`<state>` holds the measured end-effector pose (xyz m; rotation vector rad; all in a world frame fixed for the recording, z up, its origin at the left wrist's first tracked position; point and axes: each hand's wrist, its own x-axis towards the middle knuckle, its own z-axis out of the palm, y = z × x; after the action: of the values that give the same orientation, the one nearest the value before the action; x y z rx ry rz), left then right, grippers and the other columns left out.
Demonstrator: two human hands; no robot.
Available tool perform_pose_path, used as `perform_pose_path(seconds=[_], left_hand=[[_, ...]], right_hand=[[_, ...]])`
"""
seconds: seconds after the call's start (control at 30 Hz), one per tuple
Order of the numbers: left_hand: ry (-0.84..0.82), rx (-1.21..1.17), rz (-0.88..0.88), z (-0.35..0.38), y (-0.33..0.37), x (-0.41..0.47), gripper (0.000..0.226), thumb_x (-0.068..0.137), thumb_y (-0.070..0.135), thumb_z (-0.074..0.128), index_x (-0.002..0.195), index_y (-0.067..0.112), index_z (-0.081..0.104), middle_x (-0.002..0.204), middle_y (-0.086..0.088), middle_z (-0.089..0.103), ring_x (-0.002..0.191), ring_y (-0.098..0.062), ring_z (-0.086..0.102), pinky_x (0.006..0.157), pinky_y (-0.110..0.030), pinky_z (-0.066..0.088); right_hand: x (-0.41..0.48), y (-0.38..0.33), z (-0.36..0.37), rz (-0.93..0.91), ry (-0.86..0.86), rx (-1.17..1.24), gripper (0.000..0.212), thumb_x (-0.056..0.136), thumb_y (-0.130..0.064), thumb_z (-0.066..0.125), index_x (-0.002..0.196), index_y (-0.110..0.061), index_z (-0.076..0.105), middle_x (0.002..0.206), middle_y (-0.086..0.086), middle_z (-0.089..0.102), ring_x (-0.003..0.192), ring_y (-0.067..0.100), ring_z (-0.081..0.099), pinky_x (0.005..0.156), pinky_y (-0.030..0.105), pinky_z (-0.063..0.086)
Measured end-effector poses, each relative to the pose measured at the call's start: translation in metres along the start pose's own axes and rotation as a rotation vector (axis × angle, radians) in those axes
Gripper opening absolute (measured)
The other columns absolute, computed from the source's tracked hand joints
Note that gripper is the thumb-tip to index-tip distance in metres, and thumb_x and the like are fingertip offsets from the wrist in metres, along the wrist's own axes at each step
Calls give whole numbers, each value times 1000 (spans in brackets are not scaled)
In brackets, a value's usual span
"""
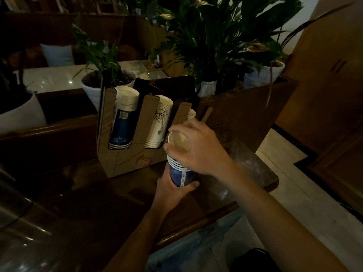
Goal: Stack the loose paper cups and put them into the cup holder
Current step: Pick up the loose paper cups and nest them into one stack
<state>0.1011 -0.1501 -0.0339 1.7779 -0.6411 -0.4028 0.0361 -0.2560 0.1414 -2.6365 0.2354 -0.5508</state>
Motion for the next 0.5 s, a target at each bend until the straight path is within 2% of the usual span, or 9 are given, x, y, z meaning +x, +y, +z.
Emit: perform_pose_path(seconds=[0.1, 0.23, 0.33, 0.43, 0.5], left_hand=[[12, -7, -4, -1, -1, 1, 93, 58, 57, 95, 133, 48, 41, 114, 46, 60, 106, 25, 58, 78, 5, 45], [0, -24, 3, 0, -1, 1, 102, 60, 60, 94, 143, 41, 38, 121, 36, 62, 112, 18, 59, 81, 3, 46], [-11, -29, 7, 0, -2, 0, 101, 62, 58, 94, 144, 39, 38, 123, 39, 59, 114, 18, 58, 82, 3, 46], [-15, -33, 6, 0, -3, 0, 102, 63, 54, 94, 146, 33, 40, 126, 26, 64, 115, 12, 61, 86, -2, 50], [-17, -31, 13, 0, -3, 1, 102, 62, 55, 94, 146, 31, 41, 126, 20, 66, 113, 8, 64, 88, -9, 54]], right_hand=[[-5, 4, 13, -8, -6, -20, 55, 87, -60, 59, 134, -30, 57, 126, -1, 51, 118, 19, 49, 91, 36, 48], [-8, 9, 25, -8, 13, -45, 54, 88, -63, 56, 134, -34, 53, 130, -2, 49, 122, 18, 45, 90, 28, 37], [-10, 9, 27, -14, -10, -89, 56, 89, -65, 52, 136, -34, 49, 134, -2, 47, 125, 19, 44, 93, 33, 43], [-11, 8, 22, -39, -62, -123, 60, 91, -65, 51, 141, -31, 46, 138, 1, 47, 127, 20, 44, 99, 41, 46], [-10, 10, 15, -75, -133, -133, 63, 93, -64, 50, 145, -28, 44, 143, 1, 46, 132, 20, 42, 105, 47, 41]])
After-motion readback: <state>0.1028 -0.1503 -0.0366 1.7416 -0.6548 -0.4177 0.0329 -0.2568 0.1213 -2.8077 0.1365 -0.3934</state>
